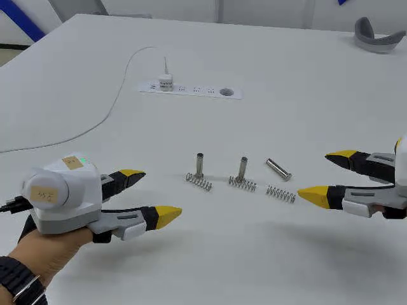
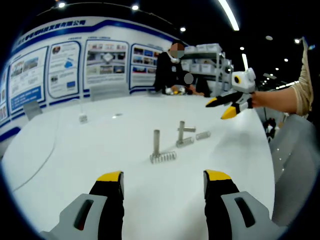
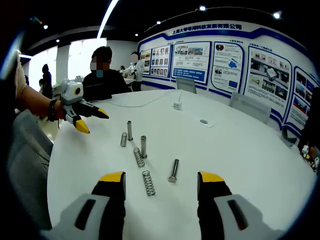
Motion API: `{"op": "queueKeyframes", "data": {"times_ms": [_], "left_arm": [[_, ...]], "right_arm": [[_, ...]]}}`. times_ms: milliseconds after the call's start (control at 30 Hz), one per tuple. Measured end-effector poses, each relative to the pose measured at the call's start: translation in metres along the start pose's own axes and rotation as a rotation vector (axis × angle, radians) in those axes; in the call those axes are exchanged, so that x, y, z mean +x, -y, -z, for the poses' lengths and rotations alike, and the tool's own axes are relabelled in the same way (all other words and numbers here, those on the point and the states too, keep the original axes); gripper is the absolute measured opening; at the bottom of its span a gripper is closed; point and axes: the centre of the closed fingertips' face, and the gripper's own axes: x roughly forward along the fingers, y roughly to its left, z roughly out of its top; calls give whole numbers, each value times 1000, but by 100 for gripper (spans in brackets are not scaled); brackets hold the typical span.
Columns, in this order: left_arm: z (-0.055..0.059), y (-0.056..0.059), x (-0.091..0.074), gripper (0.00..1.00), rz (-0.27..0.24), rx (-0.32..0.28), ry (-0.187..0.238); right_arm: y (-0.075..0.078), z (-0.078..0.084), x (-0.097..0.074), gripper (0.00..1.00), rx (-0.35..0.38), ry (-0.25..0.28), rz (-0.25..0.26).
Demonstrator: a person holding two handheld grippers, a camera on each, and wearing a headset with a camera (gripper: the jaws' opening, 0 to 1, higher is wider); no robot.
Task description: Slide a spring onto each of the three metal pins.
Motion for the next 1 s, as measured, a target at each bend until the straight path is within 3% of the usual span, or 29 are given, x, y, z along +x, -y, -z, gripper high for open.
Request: {"op": "queueKeyframes", "data": {"times_ms": [500,1000], "left_arm": [[0,0,-1,65,-5,0,-1],[5,-2,-1,64,-7,-7,-10]], "right_arm": [[19,-8,36,46,11,-80,38],[33,4,75,29,42,-222,94]]}}
